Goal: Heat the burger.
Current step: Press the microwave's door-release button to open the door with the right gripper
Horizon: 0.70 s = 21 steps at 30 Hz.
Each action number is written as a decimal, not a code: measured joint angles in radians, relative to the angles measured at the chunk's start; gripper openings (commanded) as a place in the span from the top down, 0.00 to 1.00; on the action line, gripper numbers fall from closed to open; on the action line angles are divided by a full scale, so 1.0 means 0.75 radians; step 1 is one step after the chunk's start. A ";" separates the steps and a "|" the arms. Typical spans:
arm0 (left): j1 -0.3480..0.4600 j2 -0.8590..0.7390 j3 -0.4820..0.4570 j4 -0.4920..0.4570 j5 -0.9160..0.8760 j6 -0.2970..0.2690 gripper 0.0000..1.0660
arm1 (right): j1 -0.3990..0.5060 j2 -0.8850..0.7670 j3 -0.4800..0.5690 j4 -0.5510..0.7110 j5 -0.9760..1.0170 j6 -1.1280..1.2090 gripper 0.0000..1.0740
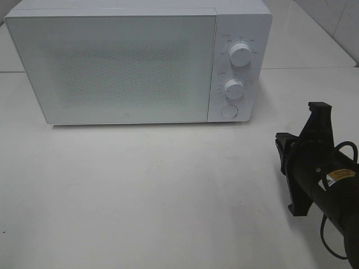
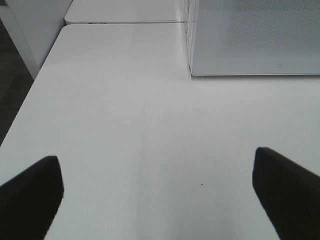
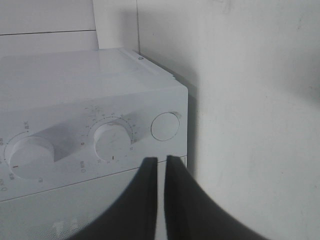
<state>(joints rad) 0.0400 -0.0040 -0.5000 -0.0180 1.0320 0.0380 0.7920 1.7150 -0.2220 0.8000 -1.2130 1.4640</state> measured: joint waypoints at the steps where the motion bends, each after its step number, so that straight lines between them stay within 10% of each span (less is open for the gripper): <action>1: 0.000 0.000 0.000 0.000 0.000 0.000 0.08 | 0.000 0.000 0.000 0.000 0.000 0.000 1.00; 21: 0.000 0.000 0.000 0.000 0.000 0.000 0.08 | -0.061 0.003 -0.100 -0.092 0.053 -0.073 1.00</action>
<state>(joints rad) 0.0400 -0.0040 -0.5000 -0.0180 1.0320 0.0380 0.7460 1.7170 -0.2970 0.7310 -1.1730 1.4090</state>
